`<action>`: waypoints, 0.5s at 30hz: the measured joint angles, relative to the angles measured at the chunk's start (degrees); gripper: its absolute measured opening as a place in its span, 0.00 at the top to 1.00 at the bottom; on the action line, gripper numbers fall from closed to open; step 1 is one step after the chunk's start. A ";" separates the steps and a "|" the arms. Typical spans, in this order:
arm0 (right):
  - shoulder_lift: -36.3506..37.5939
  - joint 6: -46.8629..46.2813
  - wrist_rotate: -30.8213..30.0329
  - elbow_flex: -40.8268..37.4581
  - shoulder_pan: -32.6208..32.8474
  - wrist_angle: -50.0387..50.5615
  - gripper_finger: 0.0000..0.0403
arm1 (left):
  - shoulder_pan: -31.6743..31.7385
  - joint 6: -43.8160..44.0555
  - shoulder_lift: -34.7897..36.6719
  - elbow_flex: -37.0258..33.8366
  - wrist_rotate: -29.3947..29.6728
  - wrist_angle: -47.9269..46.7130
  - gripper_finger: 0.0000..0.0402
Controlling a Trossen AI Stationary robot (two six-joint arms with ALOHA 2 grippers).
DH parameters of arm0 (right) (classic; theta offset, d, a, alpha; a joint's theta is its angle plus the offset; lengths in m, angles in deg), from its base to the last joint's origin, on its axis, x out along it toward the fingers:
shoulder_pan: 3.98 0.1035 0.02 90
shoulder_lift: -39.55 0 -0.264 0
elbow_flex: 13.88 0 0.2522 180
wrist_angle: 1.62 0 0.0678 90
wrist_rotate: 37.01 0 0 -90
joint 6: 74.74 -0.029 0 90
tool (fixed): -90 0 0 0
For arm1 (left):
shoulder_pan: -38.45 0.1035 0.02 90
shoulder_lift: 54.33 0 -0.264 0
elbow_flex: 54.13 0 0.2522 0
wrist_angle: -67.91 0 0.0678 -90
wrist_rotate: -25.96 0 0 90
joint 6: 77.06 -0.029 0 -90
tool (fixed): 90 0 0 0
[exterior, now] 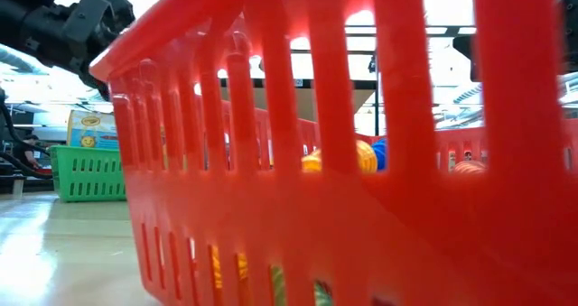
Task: Pick & Place Office Desk Supplies
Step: Put the small yellow crayon box into the green basket
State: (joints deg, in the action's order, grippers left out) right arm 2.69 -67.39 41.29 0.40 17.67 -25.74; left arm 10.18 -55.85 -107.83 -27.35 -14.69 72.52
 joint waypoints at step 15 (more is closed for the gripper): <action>0.00 -0.63 -0.54 0.00 0.00 0.00 0.48 | 1.31 16.99 -1.79 22.31 -9.06 -46.99 0.87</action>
State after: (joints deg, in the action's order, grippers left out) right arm 2.69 -68.02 40.75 0.40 17.68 -25.74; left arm 11.49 -38.87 -109.62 -5.04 -23.75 25.53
